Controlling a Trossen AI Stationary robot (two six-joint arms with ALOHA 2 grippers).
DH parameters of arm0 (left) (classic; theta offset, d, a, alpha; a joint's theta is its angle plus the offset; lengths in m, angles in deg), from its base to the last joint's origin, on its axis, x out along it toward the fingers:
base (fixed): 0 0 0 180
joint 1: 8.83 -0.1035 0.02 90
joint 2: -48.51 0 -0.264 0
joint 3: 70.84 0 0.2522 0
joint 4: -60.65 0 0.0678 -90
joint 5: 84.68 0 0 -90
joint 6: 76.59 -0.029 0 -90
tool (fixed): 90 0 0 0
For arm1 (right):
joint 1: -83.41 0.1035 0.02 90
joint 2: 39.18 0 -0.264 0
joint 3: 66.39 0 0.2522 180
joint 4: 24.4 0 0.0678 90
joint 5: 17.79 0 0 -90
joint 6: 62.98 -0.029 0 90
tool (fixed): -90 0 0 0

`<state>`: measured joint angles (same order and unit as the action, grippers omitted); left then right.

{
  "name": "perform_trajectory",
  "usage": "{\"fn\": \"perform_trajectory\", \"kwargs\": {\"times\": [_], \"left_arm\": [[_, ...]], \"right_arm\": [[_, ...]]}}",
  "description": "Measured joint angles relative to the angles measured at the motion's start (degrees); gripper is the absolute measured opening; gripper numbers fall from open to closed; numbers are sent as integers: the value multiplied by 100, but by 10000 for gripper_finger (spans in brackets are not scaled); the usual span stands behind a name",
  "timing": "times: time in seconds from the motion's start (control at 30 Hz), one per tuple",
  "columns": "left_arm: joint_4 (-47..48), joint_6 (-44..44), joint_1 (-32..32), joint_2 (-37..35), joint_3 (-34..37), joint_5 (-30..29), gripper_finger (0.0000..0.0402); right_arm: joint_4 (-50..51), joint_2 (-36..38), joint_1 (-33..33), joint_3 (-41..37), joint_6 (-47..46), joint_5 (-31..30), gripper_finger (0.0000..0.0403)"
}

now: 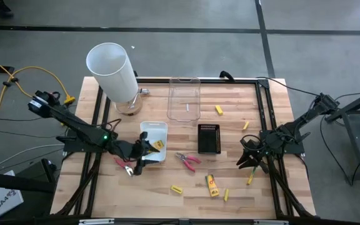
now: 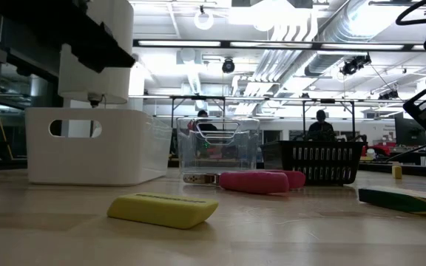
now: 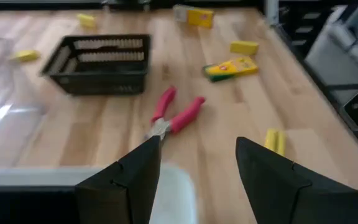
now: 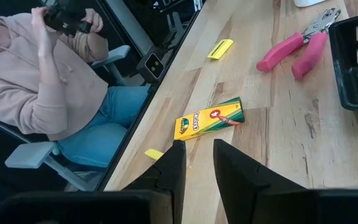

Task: Pick & Place School Supplies
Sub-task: Put the right box of crayon into the white bin

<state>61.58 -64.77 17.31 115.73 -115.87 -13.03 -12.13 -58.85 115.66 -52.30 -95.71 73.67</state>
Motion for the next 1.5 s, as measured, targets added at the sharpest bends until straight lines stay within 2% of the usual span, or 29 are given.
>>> {"fn": "perform_trajectory", "kwargs": {"times": [0.27,0.5,0.7,1.2,1.37,1.5], "left_arm": [[-1792,-55,-322,1286,-90,894,202],[-2153,-406,-357,2082,-636,1030,202],[-2157,-729,-280,2193,-943,1032,202],[-2217,-702,-196,2193,-964,1021,202],[-2217,-674,-196,2193,-964,1019,202],[-2217,-536,-196,2193,-962,1017,202]], "right_arm": [[-4,1,-1,0,0,1,74],[-2,-2,1,-1,0,0,74],[-22,1,-1,0,0,1,74],[-33,1,2,-1,0,13,74],[-87,0,1,0,-98,-360,74],[-167,0,0,-1,-553,-675,74]]}}
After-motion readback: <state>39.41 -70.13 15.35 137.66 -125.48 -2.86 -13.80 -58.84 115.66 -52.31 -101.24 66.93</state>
